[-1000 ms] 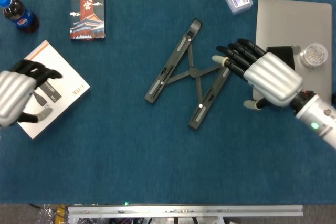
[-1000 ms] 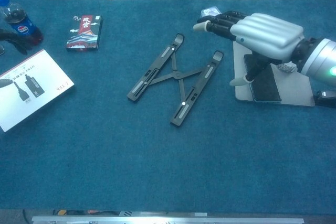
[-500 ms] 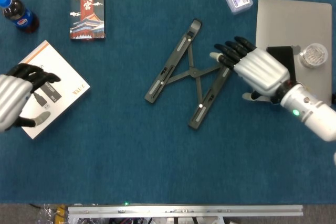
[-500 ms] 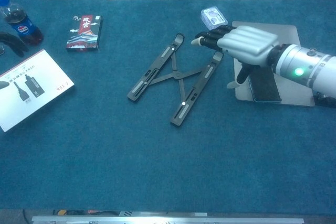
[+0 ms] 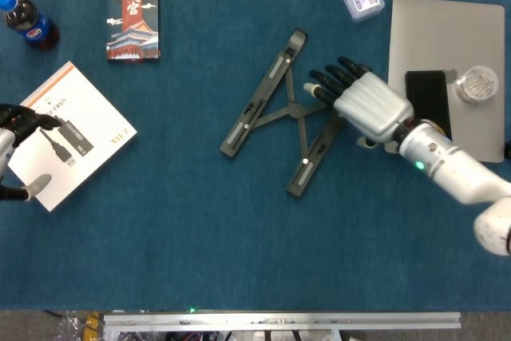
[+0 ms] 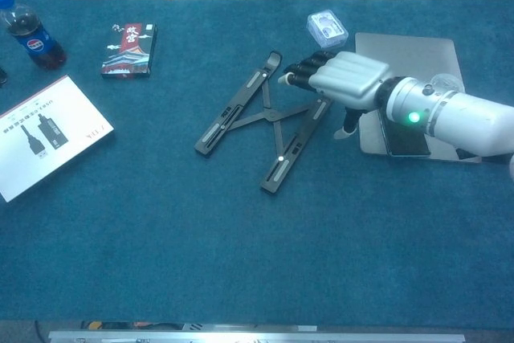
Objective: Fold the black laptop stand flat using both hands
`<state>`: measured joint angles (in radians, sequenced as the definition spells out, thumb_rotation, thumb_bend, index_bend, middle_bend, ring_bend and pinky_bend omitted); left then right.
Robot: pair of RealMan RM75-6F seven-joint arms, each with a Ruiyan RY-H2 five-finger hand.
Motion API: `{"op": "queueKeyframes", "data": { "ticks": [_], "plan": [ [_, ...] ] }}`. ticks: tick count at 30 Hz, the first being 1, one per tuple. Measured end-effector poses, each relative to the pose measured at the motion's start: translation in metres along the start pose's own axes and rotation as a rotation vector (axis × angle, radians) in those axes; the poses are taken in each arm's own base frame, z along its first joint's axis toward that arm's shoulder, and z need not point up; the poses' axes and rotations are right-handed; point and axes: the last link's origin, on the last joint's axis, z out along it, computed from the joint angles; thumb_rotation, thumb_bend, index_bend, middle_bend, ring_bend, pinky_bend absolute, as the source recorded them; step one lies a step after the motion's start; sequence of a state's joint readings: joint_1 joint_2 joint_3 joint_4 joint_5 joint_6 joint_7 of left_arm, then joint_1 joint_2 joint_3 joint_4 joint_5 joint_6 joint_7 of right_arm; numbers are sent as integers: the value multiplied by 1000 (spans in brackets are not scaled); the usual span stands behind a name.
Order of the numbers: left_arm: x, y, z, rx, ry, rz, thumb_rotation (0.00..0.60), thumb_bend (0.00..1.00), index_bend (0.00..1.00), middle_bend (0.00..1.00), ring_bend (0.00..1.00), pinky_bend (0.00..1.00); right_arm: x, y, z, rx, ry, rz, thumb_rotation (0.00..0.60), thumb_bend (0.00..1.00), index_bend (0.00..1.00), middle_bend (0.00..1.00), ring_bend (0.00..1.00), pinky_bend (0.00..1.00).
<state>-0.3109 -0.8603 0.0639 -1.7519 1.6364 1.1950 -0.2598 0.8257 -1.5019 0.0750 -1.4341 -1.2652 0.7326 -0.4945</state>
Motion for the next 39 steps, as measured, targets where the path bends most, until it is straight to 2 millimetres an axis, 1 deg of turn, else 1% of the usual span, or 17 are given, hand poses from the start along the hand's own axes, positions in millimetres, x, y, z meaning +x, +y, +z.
{"op": "queueKeyframes", "data": {
  "ticks": [9, 14, 20, 23, 25, 28, 30, 31, 35, 36, 38, 39],
  "plan": [
    [1, -5, -4, -3, 7, -15, 600, 250, 242, 307, 193, 162, -7, -15, 25, -6, 5, -76, 600, 0, 0, 14, 0, 37],
    [1, -6, -2, -9, -3, -42, 600, 250, 242, 307, 193, 162, -7, -25, 38, -10, 41, -109, 600, 0, 0, 14, 0, 39],
    [-1, -2, 9, -37, -57, -88, 600, 250, 242, 306, 193, 162, -3, -38, 47, -9, 105, -153, 600, 0, 0, 14, 0, 39],
    [-2, 3, 17, -62, -102, -114, 600, 250, 242, 306, 193, 162, -2, -41, 49, -14, 129, -158, 600, 0, 0, 14, 0, 39],
    [-3, 8, 25, -86, -138, -116, 585, 250, 243, 306, 193, 162, -2, -44, 50, -19, 144, -159, 600, 0, 0, 14, 0, 39],
    [-7, 16, 36, -118, -186, -107, 515, 250, 249, 304, 193, 162, -2, -46, 49, -20, 152, -153, 600, 0, 0, 14, 0, 39],
    [-9, 21, 44, -135, -215, -102, 418, 250, 250, 302, 193, 162, 0, -46, 47, -21, 160, -147, 600, 0, 0, 14, 0, 39],
    [-10, 23, 48, -141, -226, -101, 363, 250, 251, 300, 193, 162, 0, -46, 45, -21, 161, -142, 600, 0, 0, 14, 0, 39],
    [-13, 32, 64, -155, -279, -101, 90, 250, 255, 279, 181, 160, 4, -42, 36, -26, 164, -117, 600, 0, 0, 14, 0, 39],
    [-14, 34, 69, -156, -295, -101, 30, 250, 257, 266, 173, 158, 5, -41, 34, -28, 166, -111, 600, 0, 0, 14, 0, 39],
    [-14, 37, 77, -154, -319, -104, 0, 250, 262, 248, 163, 147, 8, -37, 28, -33, 173, -96, 600, 0, 0, 14, 0, 39],
    [-15, 40, 82, -152, -334, -109, 0, 250, 265, 242, 158, 137, 9, -35, 26, -36, 176, -91, 600, 0, 0, 14, 0, 39]
  ]
}}
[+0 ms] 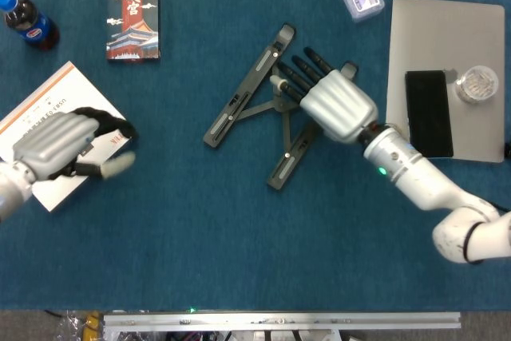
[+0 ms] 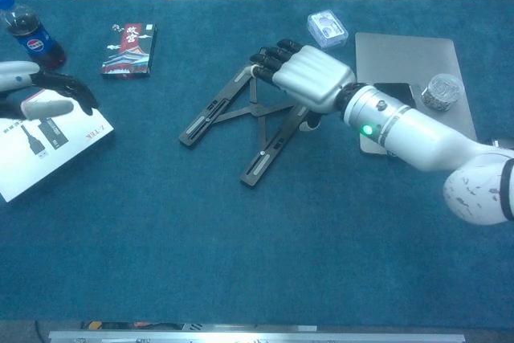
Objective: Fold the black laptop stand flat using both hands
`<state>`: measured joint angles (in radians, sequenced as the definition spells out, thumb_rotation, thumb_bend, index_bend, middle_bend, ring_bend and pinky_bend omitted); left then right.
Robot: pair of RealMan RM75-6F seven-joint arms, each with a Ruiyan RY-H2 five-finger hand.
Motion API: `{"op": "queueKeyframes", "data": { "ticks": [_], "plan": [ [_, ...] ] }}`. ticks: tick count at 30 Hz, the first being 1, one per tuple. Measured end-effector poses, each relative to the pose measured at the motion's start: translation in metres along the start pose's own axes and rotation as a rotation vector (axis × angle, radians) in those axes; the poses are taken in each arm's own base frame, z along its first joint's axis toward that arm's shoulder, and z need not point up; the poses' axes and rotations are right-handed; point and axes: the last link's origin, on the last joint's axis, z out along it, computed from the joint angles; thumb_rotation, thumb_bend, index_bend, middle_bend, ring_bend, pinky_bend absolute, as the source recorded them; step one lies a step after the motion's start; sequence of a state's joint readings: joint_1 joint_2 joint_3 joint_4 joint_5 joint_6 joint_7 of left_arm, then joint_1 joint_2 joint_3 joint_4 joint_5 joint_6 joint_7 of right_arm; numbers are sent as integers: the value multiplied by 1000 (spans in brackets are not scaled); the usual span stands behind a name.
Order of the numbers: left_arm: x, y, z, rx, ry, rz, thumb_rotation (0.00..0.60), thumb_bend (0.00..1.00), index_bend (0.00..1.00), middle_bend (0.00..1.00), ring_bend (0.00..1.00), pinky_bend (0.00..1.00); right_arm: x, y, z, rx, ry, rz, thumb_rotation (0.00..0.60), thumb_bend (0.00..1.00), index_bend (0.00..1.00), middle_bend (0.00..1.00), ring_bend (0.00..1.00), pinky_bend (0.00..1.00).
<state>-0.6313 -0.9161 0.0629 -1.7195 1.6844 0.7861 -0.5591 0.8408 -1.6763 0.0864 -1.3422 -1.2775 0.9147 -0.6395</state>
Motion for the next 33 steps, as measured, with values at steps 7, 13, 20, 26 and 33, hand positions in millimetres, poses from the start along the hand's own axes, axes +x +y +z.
{"op": "queueKeyframes", "data": {
  "ticks": [7, 13, 20, 26, 33],
  "plan": [
    [3, 9, 34, 23, -67, -75, 0, 231, 270, 180, 61, 60, 4, 21, -20, -34, -9, 7, 600, 0, 0, 4, 0, 39],
    [1, 14, 59, 32, -81, -72, 0, 219, 300, 100, 0, 0, 1, 29, -27, -65, -23, 33, 600, 0, 0, 0, 0, 36],
    [-8, 16, 78, 44, -63, 13, 0, 202, 372, 24, 0, 0, -1, 33, -26, -87, -32, 19, 600, 0, 0, 0, 0, 13],
    [-16, 17, 93, 91, -47, 45, 0, 202, 380, 2, 0, 0, -5, 31, -22, -87, -31, 11, 600, 0, 0, 0, 0, 3],
    [-22, 19, 108, 179, -29, 3, 0, 202, 388, 0, 0, 0, -9, 24, -16, -62, -15, -2, 600, 0, 0, 0, 0, 0]
  ]
}}
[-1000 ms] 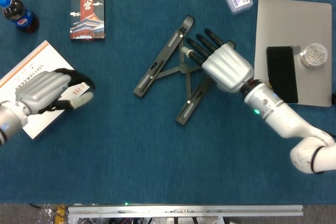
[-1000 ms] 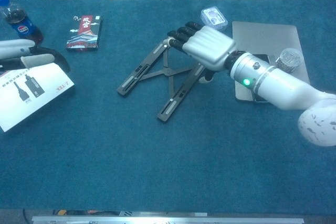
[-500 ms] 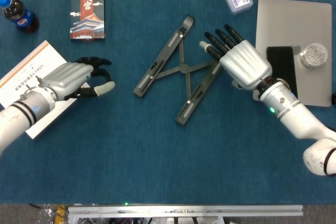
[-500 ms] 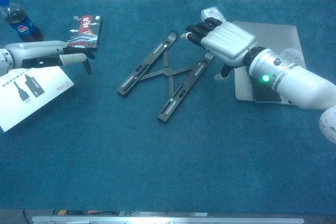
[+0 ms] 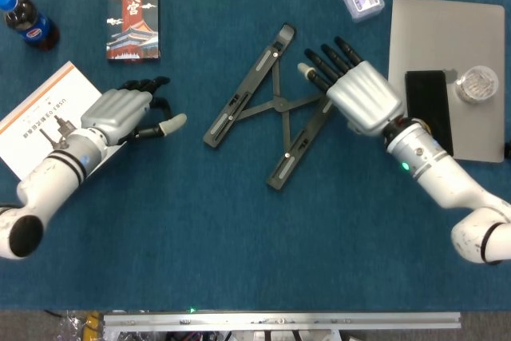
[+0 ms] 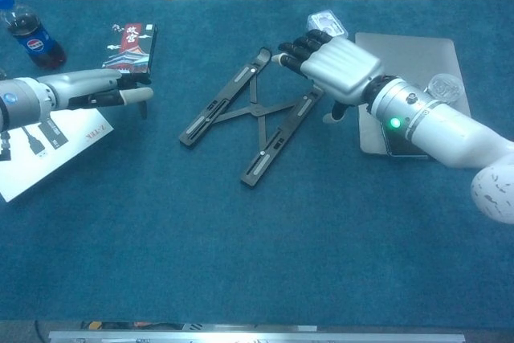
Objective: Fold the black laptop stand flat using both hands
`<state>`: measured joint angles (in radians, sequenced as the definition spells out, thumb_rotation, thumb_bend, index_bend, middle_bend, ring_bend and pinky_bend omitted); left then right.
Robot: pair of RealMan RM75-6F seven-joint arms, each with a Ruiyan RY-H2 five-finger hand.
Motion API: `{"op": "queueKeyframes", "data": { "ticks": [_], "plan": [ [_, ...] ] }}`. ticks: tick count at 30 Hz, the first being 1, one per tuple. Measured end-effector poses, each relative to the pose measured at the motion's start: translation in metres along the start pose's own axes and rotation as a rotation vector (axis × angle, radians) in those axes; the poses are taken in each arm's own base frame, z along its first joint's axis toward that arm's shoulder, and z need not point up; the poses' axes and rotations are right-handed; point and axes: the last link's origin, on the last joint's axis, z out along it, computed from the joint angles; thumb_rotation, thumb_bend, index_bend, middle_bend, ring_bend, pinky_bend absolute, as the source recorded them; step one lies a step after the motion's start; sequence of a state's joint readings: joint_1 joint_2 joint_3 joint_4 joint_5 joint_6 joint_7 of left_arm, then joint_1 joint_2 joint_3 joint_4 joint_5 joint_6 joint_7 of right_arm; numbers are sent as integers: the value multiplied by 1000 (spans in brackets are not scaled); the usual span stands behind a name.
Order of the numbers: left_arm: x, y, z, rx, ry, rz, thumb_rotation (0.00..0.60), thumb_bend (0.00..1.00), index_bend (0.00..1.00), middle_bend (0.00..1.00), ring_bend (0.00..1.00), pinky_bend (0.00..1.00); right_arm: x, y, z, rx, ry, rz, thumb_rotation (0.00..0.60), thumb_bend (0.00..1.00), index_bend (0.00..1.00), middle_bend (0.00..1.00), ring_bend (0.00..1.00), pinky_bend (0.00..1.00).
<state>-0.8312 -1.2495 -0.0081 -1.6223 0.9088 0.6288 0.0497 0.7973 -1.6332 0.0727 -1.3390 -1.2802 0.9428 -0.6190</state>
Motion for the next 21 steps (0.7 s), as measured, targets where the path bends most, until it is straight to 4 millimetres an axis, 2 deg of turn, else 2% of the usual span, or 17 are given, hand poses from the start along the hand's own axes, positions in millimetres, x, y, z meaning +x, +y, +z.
{"op": "queueKeyframes", "data": {
  "ticks": [14, 21],
  "plan": [
    [-11, 20, 18, 100, 24, -108, 0, 202, 365, 0, 0, 0, -2, -24, 2, 95, 53, -35, 600, 0, 0, 0, 0, 0],
    [-18, 28, 27, 111, 15, -108, 0, 202, 359, 0, 0, 0, -8, -27, 2, 113, 45, -51, 600, 0, 0, 0, 0, 0]
  ]
}}
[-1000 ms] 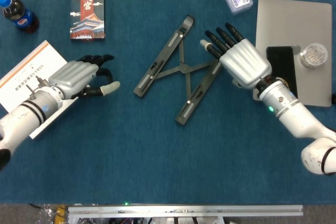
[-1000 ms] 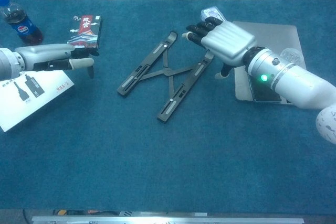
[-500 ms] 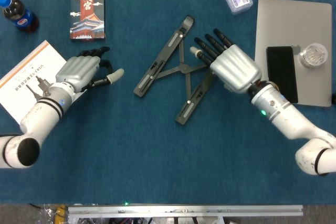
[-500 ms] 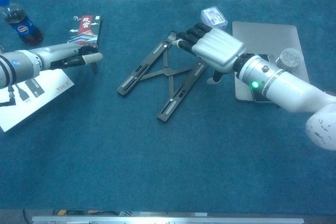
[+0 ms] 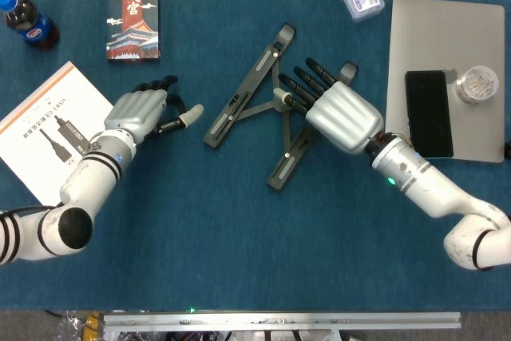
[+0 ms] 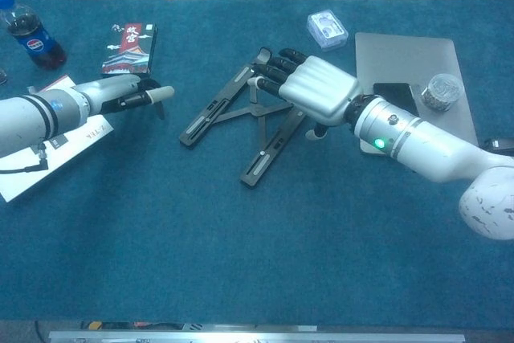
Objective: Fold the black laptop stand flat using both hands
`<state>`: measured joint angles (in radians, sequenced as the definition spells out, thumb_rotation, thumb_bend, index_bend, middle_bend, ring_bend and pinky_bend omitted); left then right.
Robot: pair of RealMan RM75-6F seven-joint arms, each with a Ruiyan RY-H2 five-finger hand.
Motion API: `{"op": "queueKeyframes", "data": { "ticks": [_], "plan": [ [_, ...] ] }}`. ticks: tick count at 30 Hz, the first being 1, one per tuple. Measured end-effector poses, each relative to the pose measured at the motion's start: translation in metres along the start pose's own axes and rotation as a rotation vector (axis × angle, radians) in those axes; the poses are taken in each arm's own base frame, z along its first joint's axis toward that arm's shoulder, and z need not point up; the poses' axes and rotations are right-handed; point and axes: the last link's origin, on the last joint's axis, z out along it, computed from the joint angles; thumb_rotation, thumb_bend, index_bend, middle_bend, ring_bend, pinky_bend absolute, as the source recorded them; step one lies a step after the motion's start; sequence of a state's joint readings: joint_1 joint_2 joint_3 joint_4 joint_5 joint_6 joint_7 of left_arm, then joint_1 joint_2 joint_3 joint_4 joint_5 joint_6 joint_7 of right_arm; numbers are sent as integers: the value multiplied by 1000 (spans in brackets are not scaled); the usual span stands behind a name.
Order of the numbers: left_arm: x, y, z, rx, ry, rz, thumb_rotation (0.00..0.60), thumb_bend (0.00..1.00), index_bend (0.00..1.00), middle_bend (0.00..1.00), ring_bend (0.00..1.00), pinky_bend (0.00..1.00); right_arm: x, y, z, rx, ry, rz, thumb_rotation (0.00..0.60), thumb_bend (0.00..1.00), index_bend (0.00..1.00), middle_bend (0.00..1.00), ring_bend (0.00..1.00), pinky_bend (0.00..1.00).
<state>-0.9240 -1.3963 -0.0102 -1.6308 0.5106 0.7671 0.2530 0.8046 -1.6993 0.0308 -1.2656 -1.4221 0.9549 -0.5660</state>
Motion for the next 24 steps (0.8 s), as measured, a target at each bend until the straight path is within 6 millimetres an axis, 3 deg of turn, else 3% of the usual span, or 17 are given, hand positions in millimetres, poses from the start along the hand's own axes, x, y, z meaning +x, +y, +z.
{"op": "queueKeyframes", "data": {
  "ticks": [24],
  "plan": [
    [-19, 17, 3, -20, -50, -18, 0, 202, 359, 0, 0, 0, -7, -13, 23, 31, 33, -38, 600, 0, 0, 0, 0, 0]
  ]
}}
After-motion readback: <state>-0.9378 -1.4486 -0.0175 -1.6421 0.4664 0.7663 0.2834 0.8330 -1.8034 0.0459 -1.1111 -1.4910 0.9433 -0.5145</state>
